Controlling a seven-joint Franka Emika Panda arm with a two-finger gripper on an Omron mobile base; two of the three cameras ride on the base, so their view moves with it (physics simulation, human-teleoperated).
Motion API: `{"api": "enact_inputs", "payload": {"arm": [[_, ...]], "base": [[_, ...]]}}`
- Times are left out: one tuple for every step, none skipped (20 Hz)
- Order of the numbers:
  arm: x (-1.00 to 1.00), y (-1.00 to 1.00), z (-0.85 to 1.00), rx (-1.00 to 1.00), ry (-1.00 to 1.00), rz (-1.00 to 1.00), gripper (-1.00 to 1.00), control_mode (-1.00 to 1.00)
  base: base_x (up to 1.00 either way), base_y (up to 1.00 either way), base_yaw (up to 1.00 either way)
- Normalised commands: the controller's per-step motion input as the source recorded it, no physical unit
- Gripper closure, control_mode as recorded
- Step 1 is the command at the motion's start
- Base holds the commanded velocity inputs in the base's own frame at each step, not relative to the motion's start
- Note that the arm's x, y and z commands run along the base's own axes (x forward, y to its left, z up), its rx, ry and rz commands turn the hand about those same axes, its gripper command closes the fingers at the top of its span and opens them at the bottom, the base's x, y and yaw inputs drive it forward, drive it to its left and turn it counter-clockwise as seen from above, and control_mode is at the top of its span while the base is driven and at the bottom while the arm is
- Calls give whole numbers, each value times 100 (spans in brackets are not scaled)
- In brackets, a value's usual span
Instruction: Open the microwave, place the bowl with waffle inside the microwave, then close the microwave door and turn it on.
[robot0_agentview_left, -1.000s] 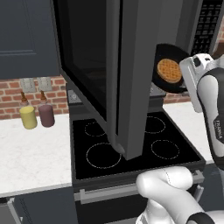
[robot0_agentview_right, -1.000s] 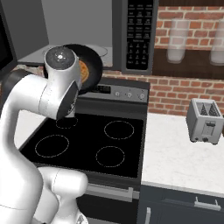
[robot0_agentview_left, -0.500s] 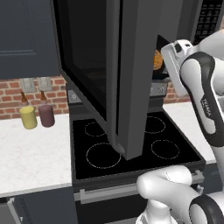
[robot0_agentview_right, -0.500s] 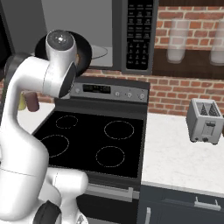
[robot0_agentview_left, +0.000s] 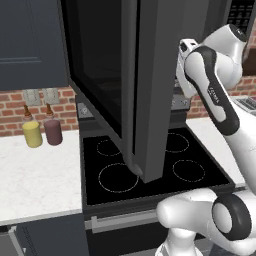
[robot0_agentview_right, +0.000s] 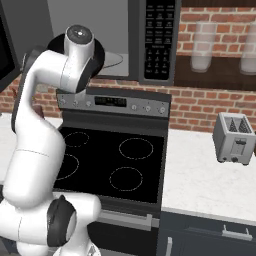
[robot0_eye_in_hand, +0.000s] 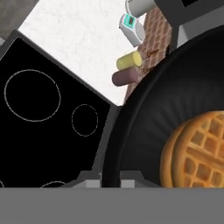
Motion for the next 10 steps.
{"api": "enact_inputs", "payload": {"arm": [[88,13,0,0,0,0,100,-100],[85,14,0,0,0,0,100,-100],[86,8,0,0,0,0,100,-100],[86,5,0,0,0,0,100,-100],[84,5,0,0,0,0,100,-100],[82,1,0,0,1,0,100,-100],[82,0,3,0,2,0,100,-100],[80,0,9,0,7,0,100,-100],[81,1,5,0,8,0,100,-100],[82,1,4,0,7,0,100,-100]], "base": [[0,0,0],[0,0,0],[0,0,0],[0,0,0],[0,0,0],[0,0,0],[0,0,0],[0,0,0],[0,0,0],[0,0,0]]}}
